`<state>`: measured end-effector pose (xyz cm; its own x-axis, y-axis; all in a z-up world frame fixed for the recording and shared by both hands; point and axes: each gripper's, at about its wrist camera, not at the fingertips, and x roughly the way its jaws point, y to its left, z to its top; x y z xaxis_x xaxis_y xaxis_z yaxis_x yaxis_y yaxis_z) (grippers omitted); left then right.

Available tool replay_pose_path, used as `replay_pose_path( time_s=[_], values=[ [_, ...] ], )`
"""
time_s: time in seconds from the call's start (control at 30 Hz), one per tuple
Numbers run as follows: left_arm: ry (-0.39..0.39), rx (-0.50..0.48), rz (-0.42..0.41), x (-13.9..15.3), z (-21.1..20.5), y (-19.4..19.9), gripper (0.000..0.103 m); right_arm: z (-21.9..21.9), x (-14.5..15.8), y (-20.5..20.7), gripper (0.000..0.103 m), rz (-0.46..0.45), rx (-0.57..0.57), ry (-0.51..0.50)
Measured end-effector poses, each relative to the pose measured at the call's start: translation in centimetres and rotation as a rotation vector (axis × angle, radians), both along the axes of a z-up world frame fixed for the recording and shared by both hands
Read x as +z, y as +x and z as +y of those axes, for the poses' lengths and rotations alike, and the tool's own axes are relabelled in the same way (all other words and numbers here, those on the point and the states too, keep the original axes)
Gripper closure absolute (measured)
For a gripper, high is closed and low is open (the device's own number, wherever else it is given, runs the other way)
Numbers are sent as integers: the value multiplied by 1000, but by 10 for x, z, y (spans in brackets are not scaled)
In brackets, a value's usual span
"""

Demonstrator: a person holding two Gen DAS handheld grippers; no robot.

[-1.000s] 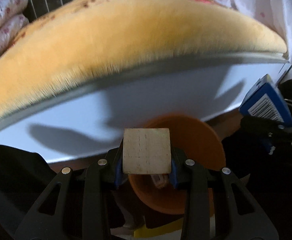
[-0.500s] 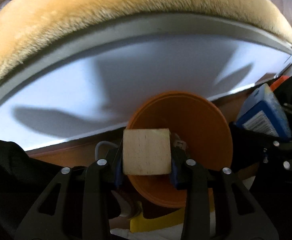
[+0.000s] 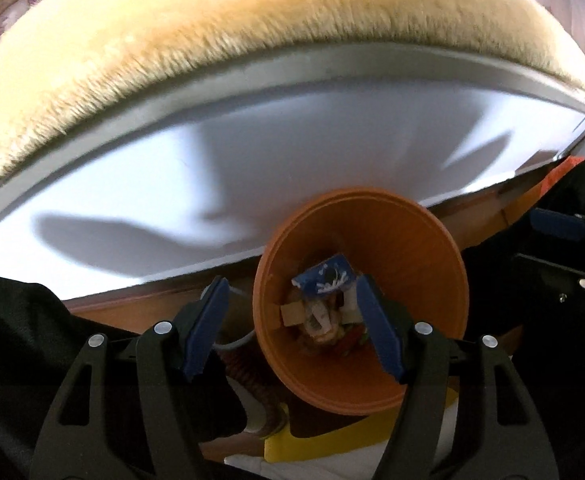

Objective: Collect trash
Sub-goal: 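Grasp the black sock with the left tool while the right tool grasps the white tube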

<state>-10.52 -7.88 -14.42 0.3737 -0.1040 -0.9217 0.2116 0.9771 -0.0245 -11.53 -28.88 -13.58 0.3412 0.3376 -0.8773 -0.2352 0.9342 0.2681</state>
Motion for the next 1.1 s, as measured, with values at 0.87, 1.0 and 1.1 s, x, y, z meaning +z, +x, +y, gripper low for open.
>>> replay_pose_path(
  time_s=[0.87,1.0,1.1],
  values=[
    [-155,136,-375,173,-21,150,20,-15,124,14,6,-361,-66,4],
    [-169,174,-306,161,-49,226,19,-39,123,39,6,-329,-126,160],
    [-162,203,-265,150,-66,264,17,-57,126,48,6,-324,-154,252]
  ],
)
